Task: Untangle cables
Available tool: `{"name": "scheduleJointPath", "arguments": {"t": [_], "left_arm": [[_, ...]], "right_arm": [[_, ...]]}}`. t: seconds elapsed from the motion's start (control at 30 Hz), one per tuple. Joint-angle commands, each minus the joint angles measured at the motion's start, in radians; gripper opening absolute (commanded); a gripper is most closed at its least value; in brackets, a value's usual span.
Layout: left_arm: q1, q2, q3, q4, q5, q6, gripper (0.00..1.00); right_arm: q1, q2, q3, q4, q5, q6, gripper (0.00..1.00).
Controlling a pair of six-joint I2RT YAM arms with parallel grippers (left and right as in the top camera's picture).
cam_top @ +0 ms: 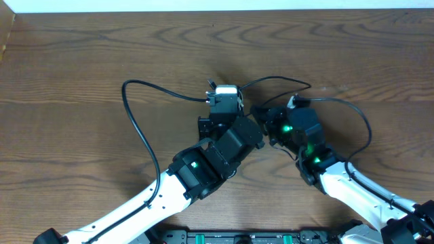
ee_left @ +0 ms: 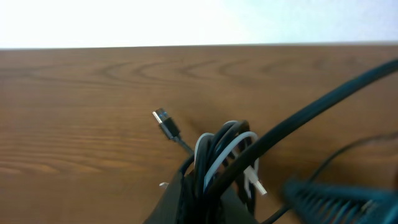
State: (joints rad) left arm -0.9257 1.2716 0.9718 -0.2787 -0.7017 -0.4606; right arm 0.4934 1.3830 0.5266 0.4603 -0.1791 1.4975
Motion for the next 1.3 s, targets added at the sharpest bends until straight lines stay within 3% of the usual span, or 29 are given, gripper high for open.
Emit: {"name": "scheduleJointPath", "arguments": {"t": [0.0, 0.33, 0.43, 0.73, 0.87, 1.07, 1.27], "left_arm": [[0.014, -0.009, -0.001, -0.047, -0.021, 0.13, 0.08], [0.142, -0.003, -0.001, -0.108, -0.092, 0.139, 0.08], [0.158, -0.003, -0.001, -0.101, -0.087, 0.079, 0.08], [0.158, 0.005, -0.001, -0.076, 0.211, 0.075, 0.08], [0.158, 0.017, -0.001, -0.077, 0.253, 0.161, 0.08], [0.158, 0.04, -0.001, -0.076, 0.36, 0.299, 0.08], [0.162, 0.103, -0.001, -0.072, 0.354, 0.374, 0.08]], "right_arm": [[-0.077, -0.008, 0.001, -0.008, 0.047, -0.275, 0.01], [-0.289, -0.089, 0.001, -0.204, 0.039, -0.621, 0.01], [-0.345, -0.117, 0.001, -0.258, 0.038, -0.683, 0.01], [-0.457, -0.174, 0.001, -0.338, 0.039, -0.814, 0.01], [-0.477, -0.174, 0.001, -0.349, 0.063, -0.895, 0.01], [-0.509, -0.173, 0.001, -0.361, 0.145, -0.898, 0.01], [-0.594, -0.174, 0.001, -0.339, 0.003, -0.784, 0.01]]}}
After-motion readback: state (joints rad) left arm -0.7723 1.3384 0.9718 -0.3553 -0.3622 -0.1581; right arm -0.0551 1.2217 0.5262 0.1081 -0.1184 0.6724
